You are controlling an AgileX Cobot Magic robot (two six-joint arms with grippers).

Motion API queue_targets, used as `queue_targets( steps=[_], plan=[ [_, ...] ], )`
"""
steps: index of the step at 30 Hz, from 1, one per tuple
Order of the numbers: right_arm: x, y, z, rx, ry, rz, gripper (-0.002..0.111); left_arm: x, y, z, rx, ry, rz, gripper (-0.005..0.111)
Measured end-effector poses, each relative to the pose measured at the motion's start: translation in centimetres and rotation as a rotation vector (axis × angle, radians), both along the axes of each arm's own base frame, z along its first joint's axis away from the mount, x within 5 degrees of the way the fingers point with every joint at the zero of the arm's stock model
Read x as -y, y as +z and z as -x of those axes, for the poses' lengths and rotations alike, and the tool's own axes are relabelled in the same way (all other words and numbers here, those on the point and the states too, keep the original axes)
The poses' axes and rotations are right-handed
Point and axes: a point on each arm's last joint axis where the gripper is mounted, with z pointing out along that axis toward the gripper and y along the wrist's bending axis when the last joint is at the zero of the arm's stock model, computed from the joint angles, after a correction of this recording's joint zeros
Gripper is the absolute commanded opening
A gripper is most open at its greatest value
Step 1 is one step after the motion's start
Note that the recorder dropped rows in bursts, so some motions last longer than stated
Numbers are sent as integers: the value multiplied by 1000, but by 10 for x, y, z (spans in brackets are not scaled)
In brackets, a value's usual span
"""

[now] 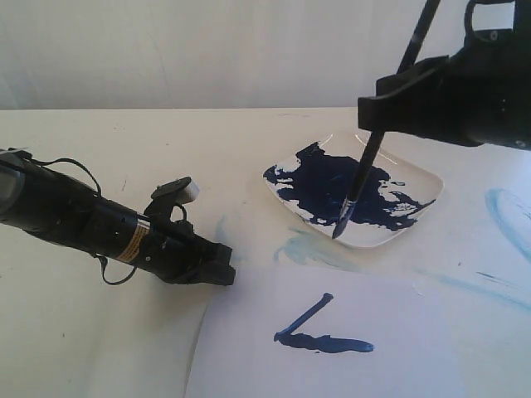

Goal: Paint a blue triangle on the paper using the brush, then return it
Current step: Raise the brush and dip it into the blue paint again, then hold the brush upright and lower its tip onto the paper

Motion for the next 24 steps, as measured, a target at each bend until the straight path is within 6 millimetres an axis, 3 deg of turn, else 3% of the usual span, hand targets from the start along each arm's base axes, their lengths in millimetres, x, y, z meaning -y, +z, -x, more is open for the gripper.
queue_targets(
  steps=[4, 12, 19, 24],
  plan=[
    [-5, 8, 4, -2, 96, 45, 0, 0, 0, 0, 0, 0, 0, 0],
    [5, 17, -1, -15, 278, 93, 0, 0, 0, 0, 0, 0, 0, 0],
    [2, 3, -32, -65, 598, 83, 0, 0, 0, 0, 0, 0, 0, 0],
    [12, -2, -56, -59, 799, 83, 0, 0, 0, 0, 0, 0, 0, 0]
  ],
)
